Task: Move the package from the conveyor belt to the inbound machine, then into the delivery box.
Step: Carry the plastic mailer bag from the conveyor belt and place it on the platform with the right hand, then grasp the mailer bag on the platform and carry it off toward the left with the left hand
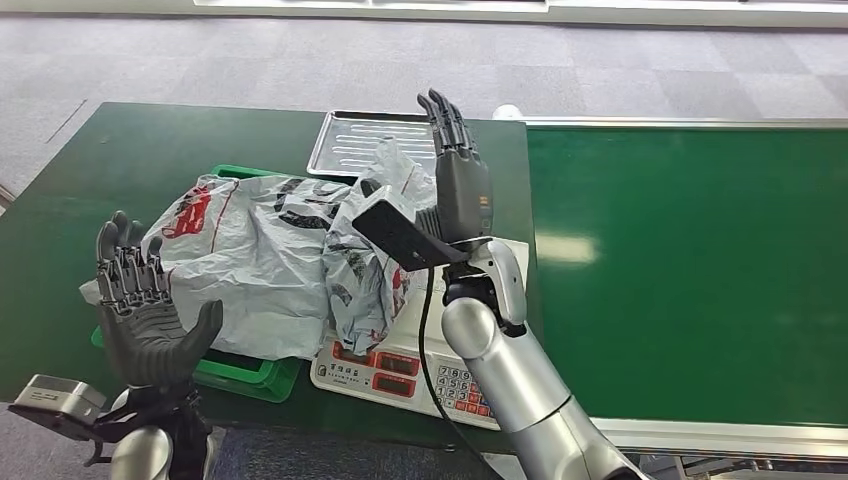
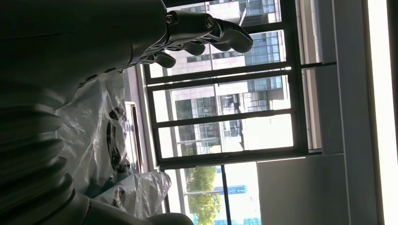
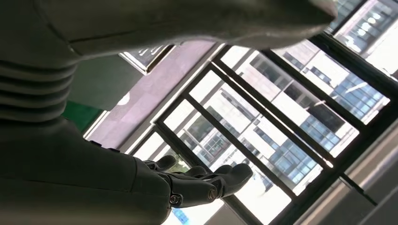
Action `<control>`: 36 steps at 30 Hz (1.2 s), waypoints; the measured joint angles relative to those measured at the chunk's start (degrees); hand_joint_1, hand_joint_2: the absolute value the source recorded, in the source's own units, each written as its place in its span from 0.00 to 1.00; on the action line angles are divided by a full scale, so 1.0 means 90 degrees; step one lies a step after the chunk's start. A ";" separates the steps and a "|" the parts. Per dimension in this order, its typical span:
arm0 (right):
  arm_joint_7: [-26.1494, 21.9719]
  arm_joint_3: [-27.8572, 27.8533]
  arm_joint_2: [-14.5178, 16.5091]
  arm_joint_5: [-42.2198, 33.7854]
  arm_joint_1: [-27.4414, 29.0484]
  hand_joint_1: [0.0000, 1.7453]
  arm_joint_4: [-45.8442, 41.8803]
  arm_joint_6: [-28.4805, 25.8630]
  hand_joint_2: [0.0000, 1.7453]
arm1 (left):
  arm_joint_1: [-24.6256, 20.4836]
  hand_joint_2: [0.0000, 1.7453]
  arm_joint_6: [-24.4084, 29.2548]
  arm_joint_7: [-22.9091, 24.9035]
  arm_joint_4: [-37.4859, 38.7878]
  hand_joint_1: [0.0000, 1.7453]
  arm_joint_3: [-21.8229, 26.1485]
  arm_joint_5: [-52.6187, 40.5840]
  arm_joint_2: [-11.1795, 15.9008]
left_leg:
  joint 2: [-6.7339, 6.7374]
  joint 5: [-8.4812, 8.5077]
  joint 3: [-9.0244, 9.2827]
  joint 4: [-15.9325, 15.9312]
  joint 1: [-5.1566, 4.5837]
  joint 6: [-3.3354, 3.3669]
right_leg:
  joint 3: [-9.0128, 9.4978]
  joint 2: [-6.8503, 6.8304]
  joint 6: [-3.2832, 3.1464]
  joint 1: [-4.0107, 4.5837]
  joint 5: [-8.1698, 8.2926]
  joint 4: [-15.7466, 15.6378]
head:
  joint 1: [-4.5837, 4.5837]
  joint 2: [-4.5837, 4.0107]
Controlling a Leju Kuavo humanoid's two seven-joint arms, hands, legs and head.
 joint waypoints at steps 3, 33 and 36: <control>-0.0072 -0.0073 -0.0068 -0.0101 0.0137 0.00 -0.0446 -0.0008 0.00 | 0.0008 1.00 0.0016 0.0005 -0.0038 0.00 0.0002 -0.0027 0.0000 | 0.0001 -0.0002 0.0001 0.0000 0.0000 -0.0002 | 0.0000 0.0000 0.0000 0.0000 0.0000 0.0000 | 0.0000 0.0000; -0.0646 -0.0353 -0.0195 -0.0897 0.0925 0.00 -0.2140 -0.0521 0.00 | -0.3370 1.00 0.1728 0.3167 0.5092 0.00 -0.2422 -0.8846 0.0575 | 0.0003 0.0032 -0.0002 0.0002 -0.0006 0.0000 | -0.0007 -0.0004 0.0002 -0.0007 0.0043 -0.0002 | 0.0001 0.0000; -0.0640 -0.0388 -0.0188 -0.0861 0.0947 0.00 -0.2141 -0.0503 0.00 | -0.3651 1.00 0.1795 0.3177 0.5932 0.00 -0.2680 -0.8891 0.0587 | 0.0007 0.0031 -0.0005 0.0002 -0.0006 0.0000 | -0.0012 0.0001 0.0002 -0.0007 0.0043 -0.0002 | 0.0001 0.0000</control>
